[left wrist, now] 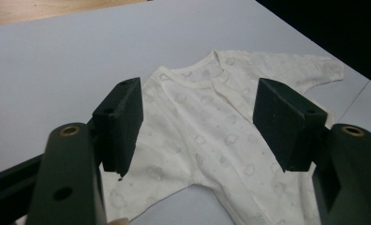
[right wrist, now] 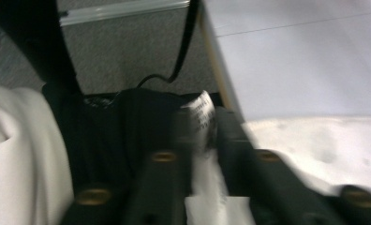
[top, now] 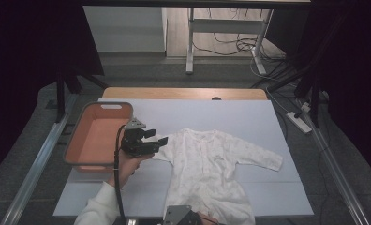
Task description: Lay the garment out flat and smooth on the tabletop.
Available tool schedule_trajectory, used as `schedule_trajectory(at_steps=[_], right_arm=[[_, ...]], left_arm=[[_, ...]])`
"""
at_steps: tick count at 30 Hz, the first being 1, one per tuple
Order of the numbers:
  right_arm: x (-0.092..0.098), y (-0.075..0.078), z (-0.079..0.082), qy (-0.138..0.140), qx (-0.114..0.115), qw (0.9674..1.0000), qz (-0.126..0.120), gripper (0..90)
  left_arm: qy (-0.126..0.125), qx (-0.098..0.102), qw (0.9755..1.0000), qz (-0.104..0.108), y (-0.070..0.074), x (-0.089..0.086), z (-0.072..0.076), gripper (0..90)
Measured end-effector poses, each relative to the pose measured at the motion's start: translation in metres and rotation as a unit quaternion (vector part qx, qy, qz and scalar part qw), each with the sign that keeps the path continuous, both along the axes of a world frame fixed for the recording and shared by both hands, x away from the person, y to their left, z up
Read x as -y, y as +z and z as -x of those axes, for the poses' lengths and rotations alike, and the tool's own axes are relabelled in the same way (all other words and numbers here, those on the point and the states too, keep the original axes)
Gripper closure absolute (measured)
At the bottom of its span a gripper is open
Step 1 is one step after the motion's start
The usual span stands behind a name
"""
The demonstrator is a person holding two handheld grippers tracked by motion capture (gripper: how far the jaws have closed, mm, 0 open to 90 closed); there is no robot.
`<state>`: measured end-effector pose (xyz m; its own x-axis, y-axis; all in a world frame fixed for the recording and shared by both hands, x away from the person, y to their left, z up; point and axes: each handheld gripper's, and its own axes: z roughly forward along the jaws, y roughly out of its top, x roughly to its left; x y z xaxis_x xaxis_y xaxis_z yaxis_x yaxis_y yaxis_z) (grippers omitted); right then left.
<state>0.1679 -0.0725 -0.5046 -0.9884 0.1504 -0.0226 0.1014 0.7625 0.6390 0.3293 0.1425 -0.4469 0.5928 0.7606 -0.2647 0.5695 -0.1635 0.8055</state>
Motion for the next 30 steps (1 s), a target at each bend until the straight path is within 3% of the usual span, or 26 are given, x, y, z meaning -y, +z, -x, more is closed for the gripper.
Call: schedule_trajectory(at_steps=[3, 6, 9, 12, 16, 19, 22, 25, 30], right_arm=[[0.013, 0.005, -0.008, -0.032, 0.008, 0.9993, -0.018, 52.7], [0.037, 0.015, -0.019, -0.073, 0.015, 0.9964, -0.041, 48.7], [0.069, 0.023, -0.031, -0.122, 0.03, 0.9908, -0.051, 47.4], [0.106, 0.027, -0.045, -0.176, 0.041, 0.9822, -0.052, 47.4], [0.154, 0.03, -0.061, -0.242, 0.042, 0.9676, -0.057, 47.4], [0.182, 0.028, -0.071, -0.283, 0.033, 0.9564, -0.062, 47.4], [0.201, 0.023, -0.075, -0.311, 0.019, 0.9484, -0.057, 46.9], [0.213, 0.018, -0.071, -0.321, 0.015, 0.9457, -0.052, 46.9], [0.224, 0.011, -0.062, -0.323, 0.0, 0.9454, -0.041, 46.9]], left_arm=[[0.001, 0.0, 1.0, 0.001, 0.0, -0.001, 0.0, 33.7], [0.002, 0.0, 1.0, 0.001, 0.0, -0.002, 0.0, 33.7], [0.002, 0.0, 1.0, 0.001, 0.0, -0.002, 0.0, 33.7], [0.002, 0.0, 1.0, 0.002, 0.0, -0.001, 0.0, 33.7], [0.0, 0.0, 1.0, 0.001, 0.0, 0.0, -0.001, 33.7], [-0.001, -0.001, 1.0, 0.0, 0.0, 0.002, -0.002, 33.7], [-0.003, -0.001, 1.0, -0.001, 0.0, 0.002, -0.002, 33.6], [-0.001, 0.0, 1.0, 0.002, 0.0, 0.001, -0.002, 33.6], [-0.002, -0.001, 1.0, -0.001, 0.0, 0.002, -0.002, 33.6]])
